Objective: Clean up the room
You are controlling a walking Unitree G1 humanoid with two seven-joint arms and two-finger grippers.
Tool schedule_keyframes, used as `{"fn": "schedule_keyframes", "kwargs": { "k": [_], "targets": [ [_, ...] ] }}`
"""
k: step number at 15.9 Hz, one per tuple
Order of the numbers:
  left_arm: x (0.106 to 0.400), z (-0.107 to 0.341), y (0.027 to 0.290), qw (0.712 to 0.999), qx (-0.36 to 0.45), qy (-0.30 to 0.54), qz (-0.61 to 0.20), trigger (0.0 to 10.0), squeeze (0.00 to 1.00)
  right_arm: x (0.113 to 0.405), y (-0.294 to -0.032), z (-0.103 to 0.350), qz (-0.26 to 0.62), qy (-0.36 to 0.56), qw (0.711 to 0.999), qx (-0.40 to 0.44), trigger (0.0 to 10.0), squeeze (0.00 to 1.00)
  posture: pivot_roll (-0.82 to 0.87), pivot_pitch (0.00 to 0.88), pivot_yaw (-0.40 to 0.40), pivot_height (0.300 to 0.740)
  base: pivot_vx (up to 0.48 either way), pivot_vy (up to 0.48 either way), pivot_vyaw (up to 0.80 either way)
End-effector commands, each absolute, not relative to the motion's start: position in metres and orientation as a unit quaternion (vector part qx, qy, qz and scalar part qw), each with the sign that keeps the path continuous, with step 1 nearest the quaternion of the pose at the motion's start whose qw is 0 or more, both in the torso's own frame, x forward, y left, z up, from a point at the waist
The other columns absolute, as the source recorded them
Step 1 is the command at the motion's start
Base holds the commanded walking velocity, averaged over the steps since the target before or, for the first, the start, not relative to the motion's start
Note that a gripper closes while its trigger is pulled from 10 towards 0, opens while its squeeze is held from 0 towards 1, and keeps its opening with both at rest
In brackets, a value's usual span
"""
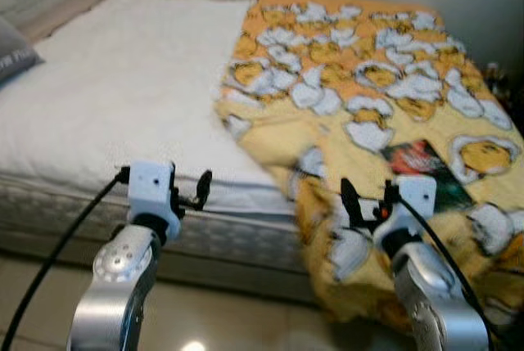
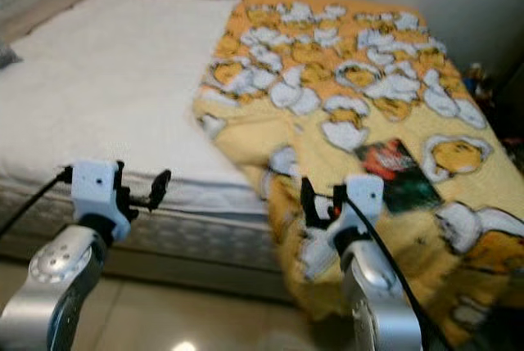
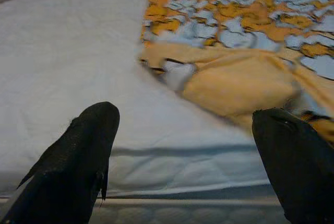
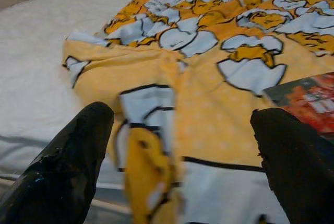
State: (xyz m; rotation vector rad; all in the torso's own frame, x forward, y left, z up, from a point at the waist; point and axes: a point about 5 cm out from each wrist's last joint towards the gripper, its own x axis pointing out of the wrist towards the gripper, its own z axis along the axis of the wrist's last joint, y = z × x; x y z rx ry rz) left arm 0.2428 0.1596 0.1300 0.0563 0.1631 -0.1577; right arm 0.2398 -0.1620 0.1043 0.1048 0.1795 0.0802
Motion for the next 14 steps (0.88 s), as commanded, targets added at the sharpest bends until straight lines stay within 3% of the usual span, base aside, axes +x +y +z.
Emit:
{"fn": "schedule_keyframes", "kwargs": {
  "k": [1, 14],
  "targets": [
    [0.2423, 0.1297, 0.1544, 0.992, 0.027, 0.082, -0.088, 10.0, 1.00, 0.2386, -0.1684, 0.1028, 0.030, 0.098, 0.994, 0.043, 10.0, 1.00, -0.01, 0.000, 0.019, 0.740, 0.000, -0.480, 0.80],
    [0.2420, 0.1286, 0.1536, 0.991, 0.037, 0.084, -0.098, 10.0, 1.00, 0.2373, -0.1682, 0.1003, 0.039, 0.101, 0.994, 0.035, 10.0, 1.00, -0.02, 0.000, 0.033, 0.740, 0.000, -0.480, 0.80]
  ]
}}
